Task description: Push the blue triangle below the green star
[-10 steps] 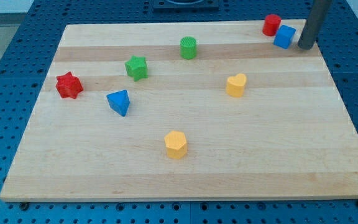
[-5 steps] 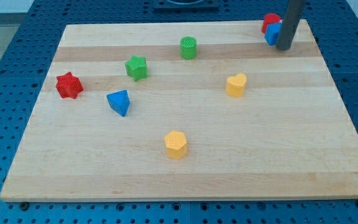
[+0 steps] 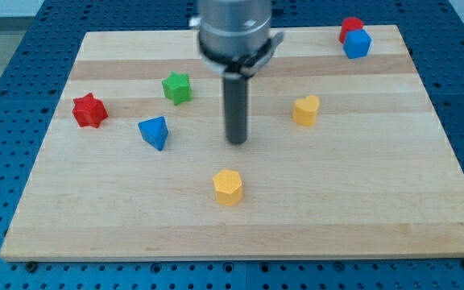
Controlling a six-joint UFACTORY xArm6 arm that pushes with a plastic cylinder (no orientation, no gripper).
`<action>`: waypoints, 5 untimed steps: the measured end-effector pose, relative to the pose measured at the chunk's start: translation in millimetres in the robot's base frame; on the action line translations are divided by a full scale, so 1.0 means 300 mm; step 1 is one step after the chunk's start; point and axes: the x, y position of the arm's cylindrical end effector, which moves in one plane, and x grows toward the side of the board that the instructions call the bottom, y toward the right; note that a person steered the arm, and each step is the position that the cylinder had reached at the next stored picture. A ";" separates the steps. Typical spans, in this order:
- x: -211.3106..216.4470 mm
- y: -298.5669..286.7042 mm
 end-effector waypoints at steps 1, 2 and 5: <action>0.155 -0.236; 0.122 -0.535; -0.021 -0.404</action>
